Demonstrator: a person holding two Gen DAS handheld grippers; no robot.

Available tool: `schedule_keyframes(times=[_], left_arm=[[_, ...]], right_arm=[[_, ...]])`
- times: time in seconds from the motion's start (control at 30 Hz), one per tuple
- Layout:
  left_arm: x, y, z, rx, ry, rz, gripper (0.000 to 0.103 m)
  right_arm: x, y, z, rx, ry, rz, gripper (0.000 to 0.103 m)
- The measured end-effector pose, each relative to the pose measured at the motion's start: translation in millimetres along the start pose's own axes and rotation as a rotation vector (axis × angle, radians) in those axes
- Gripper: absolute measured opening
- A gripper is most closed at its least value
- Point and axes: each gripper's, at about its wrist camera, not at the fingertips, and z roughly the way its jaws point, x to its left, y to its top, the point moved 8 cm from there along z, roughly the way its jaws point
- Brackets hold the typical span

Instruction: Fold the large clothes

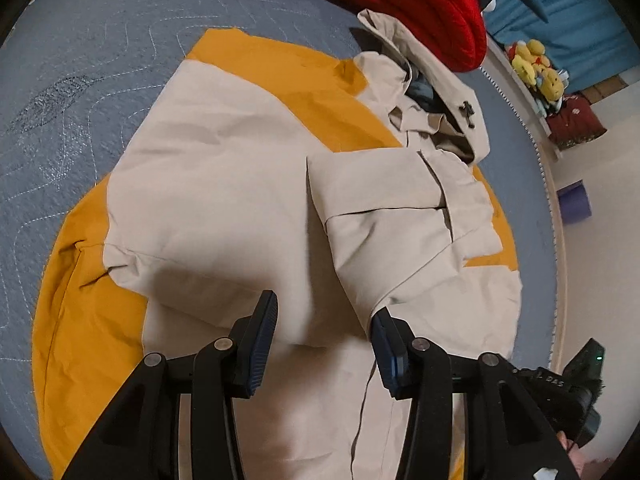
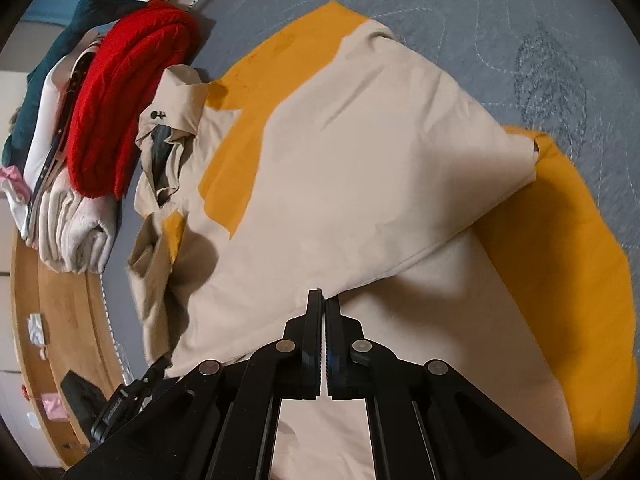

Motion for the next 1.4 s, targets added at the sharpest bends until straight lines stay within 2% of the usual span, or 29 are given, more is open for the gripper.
schedule_keyframes(times=[0.07, 0.13, 0.23, 0.3, 0.33, 0.4, 0.53, 0.73, 1.07, 1.1, 1.17, 1.2, 1.23, 1.4], left_arm=[[10, 5, -4, -0.003, -0.038, -0.078, 0.044], [19, 10, -2, -0.001, -0.029, -0.123, 0.044], [29, 19, -8, -0.032, 0.030, -0.116, 0.044], [30, 23, -8, -0.030, 0.007, -0.113, 0.044], [27, 24, -6, -0.012, -0.026, -0.105, 0.041], [25, 24, -2, 0.015, -0.057, -0.085, 0.040], [22, 22, 4, 0.045, -0.059, -0.057, 0.040], [23, 22, 6, 0.029, 0.027, -0.012, 0.041], [29, 27, 5, 0.007, 0.081, 0.015, 0.041], [30, 28, 5, 0.009, 0.081, 0.009, 0.041], [35, 30, 6, 0.010, 0.084, -0.006, 0.041], [38, 31, 6, 0.008, 0.087, -0.016, 0.041], [42, 33, 6, 0.006, 0.089, -0.028, 0.041], [65, 41, 6, -0.002, 0.100, -0.092, 0.037]], right_arm=[[2, 0, 1, -0.011, -0.010, -0.005, 0.001], [4, 1, 1, -0.022, -0.022, -0.011, 0.001], [0, 1, 3, -0.019, -0.040, -0.007, 0.001], [-3, 2, 4, -0.025, -0.062, -0.005, 0.001], [-4, 2, 4, -0.027, -0.066, -0.004, 0.001], [-2, 3, 5, -0.012, -0.060, -0.006, 0.001], [-3, 4, 7, 0.005, -0.050, 0.011, 0.004], [-5, -2, 13, 0.035, -0.080, 0.000, 0.011], [20, -5, -10, -0.083, -0.213, -0.191, 0.014], [23, -5, -13, -0.098, -0.221, -0.207, 0.016], [29, -3, -18, -0.128, -0.229, -0.244, 0.026], [32, -1, -21, -0.143, -0.230, -0.266, 0.043], [35, 0, -24, -0.157, -0.232, -0.280, 0.055], [46, 8, -43, -0.223, -0.217, -0.326, 0.056]])
